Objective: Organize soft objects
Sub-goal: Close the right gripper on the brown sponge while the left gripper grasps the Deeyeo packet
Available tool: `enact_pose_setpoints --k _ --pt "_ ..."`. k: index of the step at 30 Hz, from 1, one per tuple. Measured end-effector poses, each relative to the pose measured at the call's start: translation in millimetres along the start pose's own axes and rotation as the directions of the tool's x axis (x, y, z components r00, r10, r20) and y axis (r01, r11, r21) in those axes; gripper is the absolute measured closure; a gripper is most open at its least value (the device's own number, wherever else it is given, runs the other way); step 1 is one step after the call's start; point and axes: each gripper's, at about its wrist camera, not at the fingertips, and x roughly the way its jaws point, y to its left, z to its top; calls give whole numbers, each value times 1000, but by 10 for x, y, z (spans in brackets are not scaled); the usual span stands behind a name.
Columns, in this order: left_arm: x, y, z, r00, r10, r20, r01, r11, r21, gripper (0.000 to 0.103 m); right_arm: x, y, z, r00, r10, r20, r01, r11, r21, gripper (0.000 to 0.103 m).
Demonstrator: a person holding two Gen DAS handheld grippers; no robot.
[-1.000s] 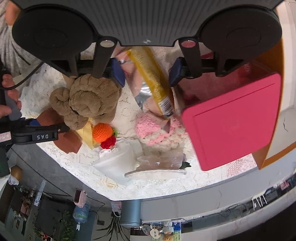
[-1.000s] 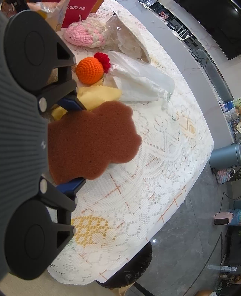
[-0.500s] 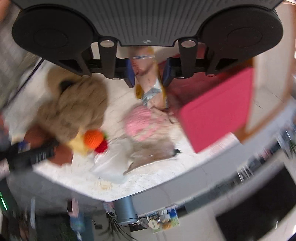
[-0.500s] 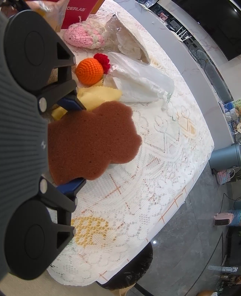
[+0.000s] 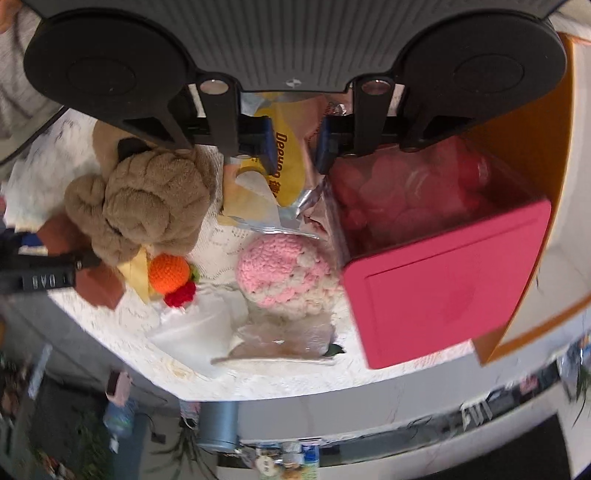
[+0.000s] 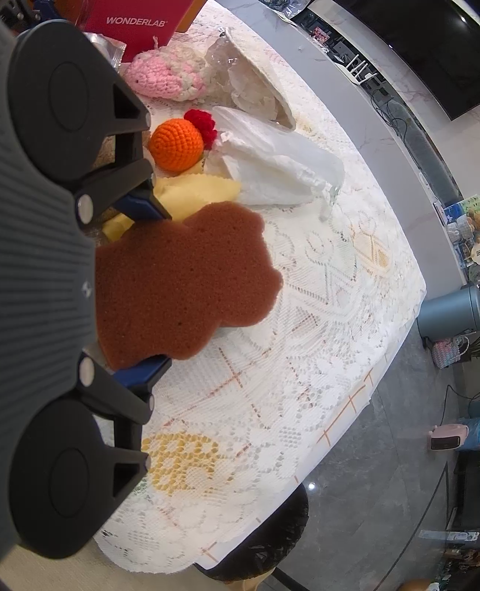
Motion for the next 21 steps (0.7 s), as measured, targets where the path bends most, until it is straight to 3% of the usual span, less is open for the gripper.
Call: enact_pose_setpoints --k 1,3,7,12,15,17,18,19,21 --pt "-24 23 1 1000 -4 9 4 1000 -13 94 -4 -2 -3 1000 0 1 0 1000 -1 30" --pt "-107 53 4 999 -25 41 27 999 -33 99 -14 -19 -6 1000 14 1 -14 1000 7 31" --pt "-209 118 25 994 -77 84 84 993 -79 103 -26 -44 -10 1000 23 0 -23 999 22 33" --pt "-219 94 69 989 -121 82 123 992 -18 103 -36 -35 -18 1000 17 -3 -17 1000 20 33" --pt "-172 59 -4 995 -32 93 31 999 11 88 -40 -70 -12 1000 28 -4 -28 999 38 33" --pt "-191 34 -78 992 67 110 -72 997 43 60 -38 -83 -9 999 33 -5 -33 999 42 33" --pt "-206 25 -131 989 87 119 -95 993 67 35 -37 -84 -9 999 34 -5 -34 999 42 33" --pt "-209 18 -183 989 77 126 -89 992 93 22 -36 -82 -9 999 35 -6 -34 999 42 33" --pt "-158 3 -259 993 12 118 -29 989 146 21 -31 -74 -5 999 34 -7 -34 999 39 33"
